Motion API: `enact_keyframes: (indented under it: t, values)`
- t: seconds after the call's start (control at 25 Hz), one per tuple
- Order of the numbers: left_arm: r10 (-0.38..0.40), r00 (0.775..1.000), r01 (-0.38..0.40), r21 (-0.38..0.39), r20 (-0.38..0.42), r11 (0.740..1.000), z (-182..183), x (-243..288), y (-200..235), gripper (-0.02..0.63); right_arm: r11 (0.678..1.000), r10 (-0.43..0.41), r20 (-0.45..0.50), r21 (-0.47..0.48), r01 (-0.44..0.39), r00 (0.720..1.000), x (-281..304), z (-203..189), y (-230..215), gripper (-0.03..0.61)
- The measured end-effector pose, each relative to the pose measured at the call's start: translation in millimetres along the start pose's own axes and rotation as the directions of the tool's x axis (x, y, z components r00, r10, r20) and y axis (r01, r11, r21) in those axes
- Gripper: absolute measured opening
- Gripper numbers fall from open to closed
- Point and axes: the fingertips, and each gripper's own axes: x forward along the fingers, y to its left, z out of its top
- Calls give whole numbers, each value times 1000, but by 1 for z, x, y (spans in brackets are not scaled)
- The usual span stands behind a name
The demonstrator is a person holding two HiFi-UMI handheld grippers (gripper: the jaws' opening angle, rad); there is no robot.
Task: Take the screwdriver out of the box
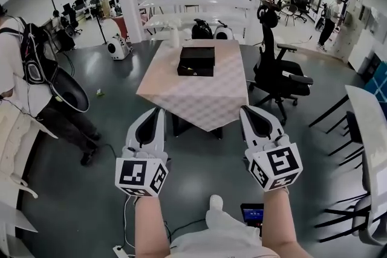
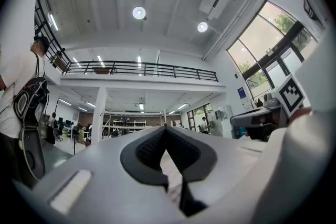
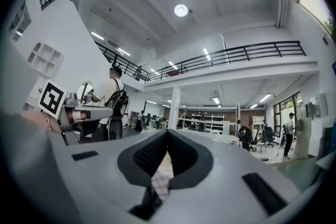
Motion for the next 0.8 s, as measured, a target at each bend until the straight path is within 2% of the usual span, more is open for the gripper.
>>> enact_keyframes:
  t: [0.12, 0.32, 0.6, 0.8]
  values:
    - [13, 1000, -13, -17, 12, 1000, -8, 52, 7, 6, 1000, 28, 7, -4, -28, 1000, 42, -6, -34, 5]
    - [39, 999, -39, 6, 8, 999, -20, 119, 16, 6, 998, 63, 18, -8, -63, 998, 99, -12, -78, 5]
    - [79, 997, -79, 27, 0, 997, -32, 181, 34, 6, 993, 117, 7, -17, -117, 993, 155, -28, -114, 5]
    - [84, 996, -83, 33, -5, 996, -44, 219, 52, 6, 994, 112, -8, -17, -112, 994, 190, -41, -134, 5]
